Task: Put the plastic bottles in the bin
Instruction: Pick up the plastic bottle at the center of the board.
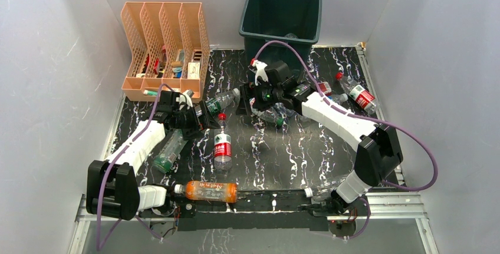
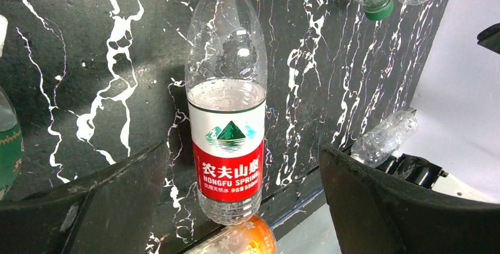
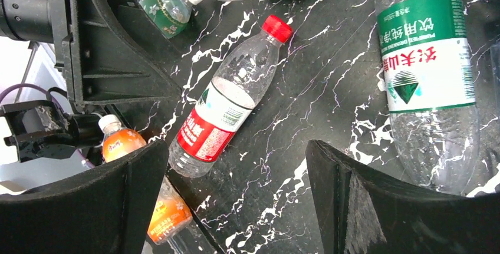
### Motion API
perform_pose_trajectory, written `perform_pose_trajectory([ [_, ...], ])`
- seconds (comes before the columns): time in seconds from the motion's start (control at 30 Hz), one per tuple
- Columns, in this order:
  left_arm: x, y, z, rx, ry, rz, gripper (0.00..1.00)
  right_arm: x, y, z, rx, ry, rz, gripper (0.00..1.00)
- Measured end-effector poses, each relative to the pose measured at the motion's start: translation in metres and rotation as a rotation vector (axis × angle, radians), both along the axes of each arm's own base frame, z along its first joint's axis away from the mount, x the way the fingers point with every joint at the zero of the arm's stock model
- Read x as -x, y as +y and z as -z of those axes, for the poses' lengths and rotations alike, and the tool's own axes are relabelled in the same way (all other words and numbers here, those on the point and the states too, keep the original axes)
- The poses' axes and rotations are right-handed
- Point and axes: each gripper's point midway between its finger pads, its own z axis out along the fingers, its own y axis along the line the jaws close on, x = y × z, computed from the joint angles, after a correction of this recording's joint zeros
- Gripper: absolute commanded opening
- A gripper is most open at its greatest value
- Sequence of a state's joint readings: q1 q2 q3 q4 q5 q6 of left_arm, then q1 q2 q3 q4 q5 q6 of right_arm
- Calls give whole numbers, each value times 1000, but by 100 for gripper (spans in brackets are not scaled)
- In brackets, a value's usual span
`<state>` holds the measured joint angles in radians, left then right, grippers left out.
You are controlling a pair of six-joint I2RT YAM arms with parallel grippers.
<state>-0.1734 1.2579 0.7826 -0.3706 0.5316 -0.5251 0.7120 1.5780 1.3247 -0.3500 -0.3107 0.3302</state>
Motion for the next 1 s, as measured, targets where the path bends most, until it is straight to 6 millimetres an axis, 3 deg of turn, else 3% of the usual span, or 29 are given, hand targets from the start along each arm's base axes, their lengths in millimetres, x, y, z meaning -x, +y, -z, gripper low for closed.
perform_pose_trajectory([
  [0.5,0,0,0,-1,1,0,98,1,9,4,11,1,9,97],
  [0.7,1,0,1,-3,5,0,98,0,21,30,57,55,32,96],
  [1.0,3,4,-2,-23,1,-13,98,29,49,84,114,231,34,97],
])
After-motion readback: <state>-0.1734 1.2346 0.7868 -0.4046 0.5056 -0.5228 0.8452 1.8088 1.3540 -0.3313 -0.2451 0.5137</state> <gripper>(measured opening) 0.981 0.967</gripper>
